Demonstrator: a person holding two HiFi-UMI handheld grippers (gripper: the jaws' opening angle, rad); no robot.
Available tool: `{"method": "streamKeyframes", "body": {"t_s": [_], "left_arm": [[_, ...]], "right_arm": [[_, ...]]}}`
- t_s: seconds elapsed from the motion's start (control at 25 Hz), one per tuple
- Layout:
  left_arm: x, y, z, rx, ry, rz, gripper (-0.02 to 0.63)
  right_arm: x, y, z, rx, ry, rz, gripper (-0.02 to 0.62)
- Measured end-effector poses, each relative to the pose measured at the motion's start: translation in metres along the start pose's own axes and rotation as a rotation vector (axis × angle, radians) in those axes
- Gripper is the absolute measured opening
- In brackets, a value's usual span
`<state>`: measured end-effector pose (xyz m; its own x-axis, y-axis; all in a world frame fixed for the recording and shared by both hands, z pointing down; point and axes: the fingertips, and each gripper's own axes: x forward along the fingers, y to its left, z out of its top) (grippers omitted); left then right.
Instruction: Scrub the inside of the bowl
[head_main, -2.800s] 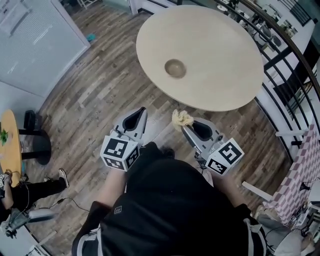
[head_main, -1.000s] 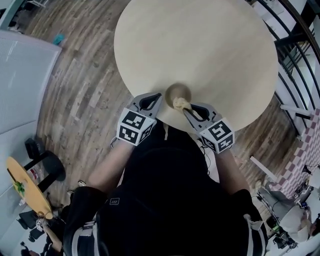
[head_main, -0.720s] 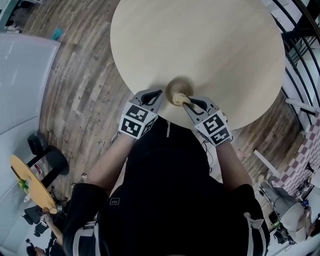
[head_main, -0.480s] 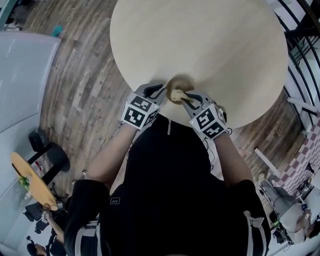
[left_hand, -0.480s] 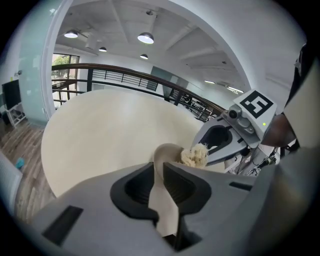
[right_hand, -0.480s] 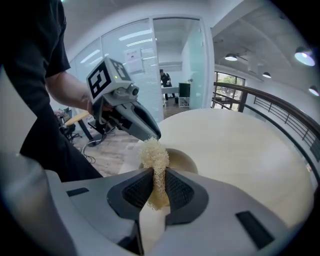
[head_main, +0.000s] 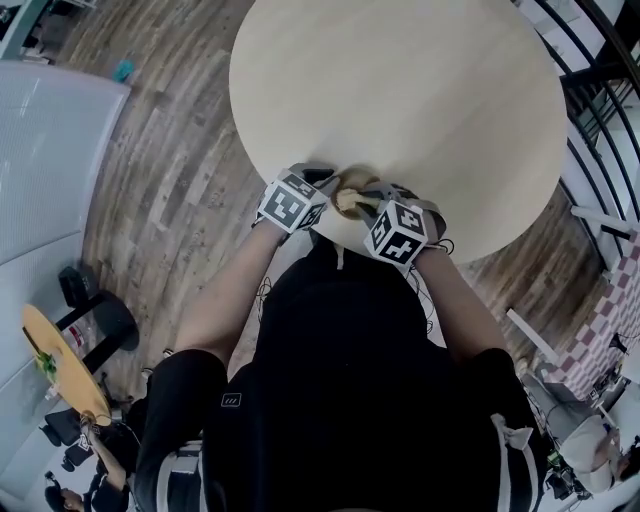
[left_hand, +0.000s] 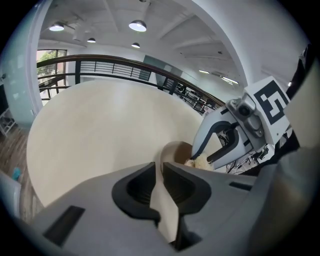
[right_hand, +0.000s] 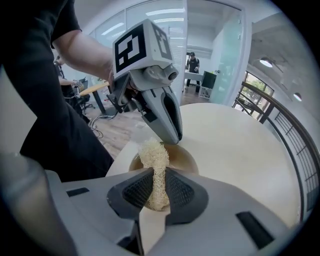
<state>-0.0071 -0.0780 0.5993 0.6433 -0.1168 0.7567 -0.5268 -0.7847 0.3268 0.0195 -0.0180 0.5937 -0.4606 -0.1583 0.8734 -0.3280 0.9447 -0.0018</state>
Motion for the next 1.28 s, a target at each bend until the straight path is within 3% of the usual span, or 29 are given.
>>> {"method": "streamKeyframes", "body": {"t_s": [0.2,0.36,0.64,1.0,1.28], "left_arm": [[0.006,0.002,0.001,0.031,0.025,-0.010,0.049],[0.005,0.001,-0.004,0.010,0.042,-0.009,0.045],[-0.002,-0.002,-0.011,-0.028,0.046,0.027,0.037],[-0.007,0.006,-0.028,-0.189,-0.010,-0.018,0.040],[-0.014,0.022,-0.025,-0.321,-0.095,0.112,0.051]], "right_arm": [[0.013,0.005,0.000,-0.092,0.053,0.038,0.074],[0.031,0.011,0.001,-0.159,0.103,0.069,0.074],[0.042,-0.004,0.002,-0.144,0.124,0.027,0.074],[0.047,-0.038,0.012,0.013,0.085,-0.063,0.072],[0.034,-0.066,0.030,0.238,-0.050,-0.088,0.072]]}}
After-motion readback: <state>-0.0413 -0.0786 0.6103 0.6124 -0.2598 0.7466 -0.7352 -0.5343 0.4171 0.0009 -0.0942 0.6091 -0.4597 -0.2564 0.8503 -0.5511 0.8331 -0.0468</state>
